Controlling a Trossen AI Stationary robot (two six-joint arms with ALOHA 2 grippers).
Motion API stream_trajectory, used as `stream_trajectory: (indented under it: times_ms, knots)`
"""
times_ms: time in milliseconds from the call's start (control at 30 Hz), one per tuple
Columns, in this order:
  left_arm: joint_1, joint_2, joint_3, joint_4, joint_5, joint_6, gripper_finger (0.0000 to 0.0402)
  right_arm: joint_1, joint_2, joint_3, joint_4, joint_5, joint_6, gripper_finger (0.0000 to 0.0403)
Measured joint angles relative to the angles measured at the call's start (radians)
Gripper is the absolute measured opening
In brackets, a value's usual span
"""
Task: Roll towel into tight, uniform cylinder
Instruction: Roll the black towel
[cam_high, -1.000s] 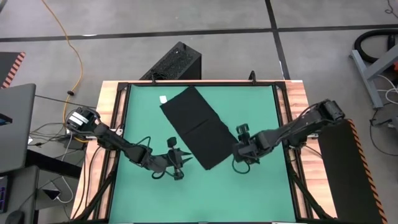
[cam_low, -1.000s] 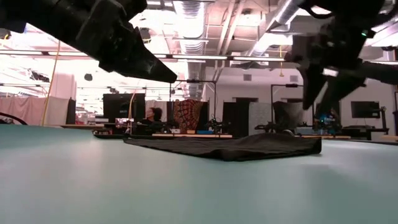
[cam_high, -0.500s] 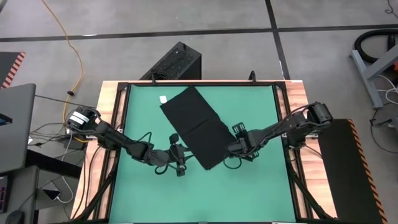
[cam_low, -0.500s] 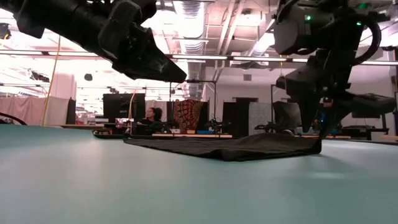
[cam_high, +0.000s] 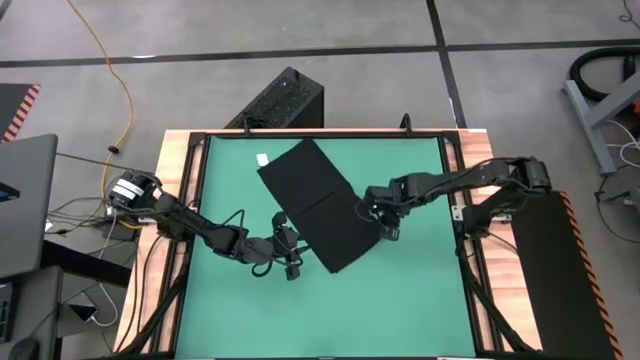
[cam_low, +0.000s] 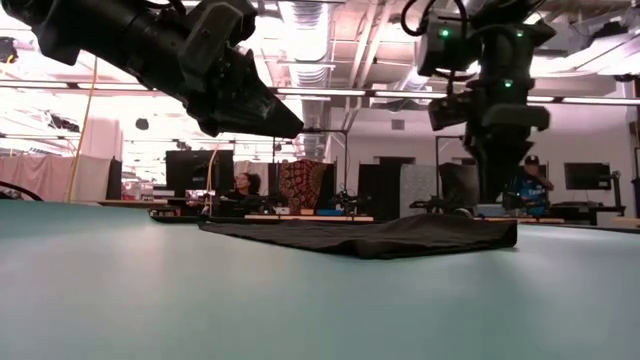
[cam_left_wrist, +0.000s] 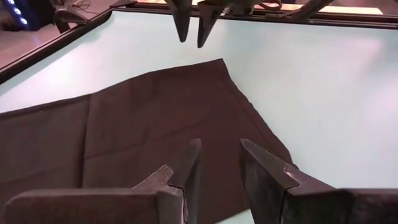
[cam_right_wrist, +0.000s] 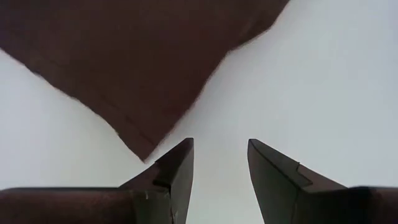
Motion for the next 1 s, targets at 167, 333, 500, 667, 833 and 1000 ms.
stream_trajectory:
  times_ms: [167,333,500,667,833,1000]
  knots:
    - [0.0,0.0,0.0,0.0,0.0,-0.006,0.0096,0.003,0.05,0.0,0.013,-0.007,0.109,0.0173]
    - [0.0,0.0,0.0,0.0,0.001,-0.006,0.0096,0.002,0.075,0.0,0.034,-0.002,0.166,0.0173]
    - [0.0,0.0,0.0,-0.003,0.001,-0.007,0.0096,0.002,0.068,0.0,0.05,-0.017,0.177,0.0173]
    - [0.0,0.0,0.0,-0.012,0.0,-0.007,0.0096,0.013,0.073,0.0,0.059,-0.034,0.192,0.0173]
    - [0.0,0.0,0.0,-0.013,0.001,-0.007,0.0096,-0.002,0.074,0.0,0.078,-0.034,0.2,0.0173]
    - [0.0,0.0,0.0,-0.014,0.003,-0.007,0.0096,-0.006,0.074,0.0,0.081,-0.03,0.2,0.0173]
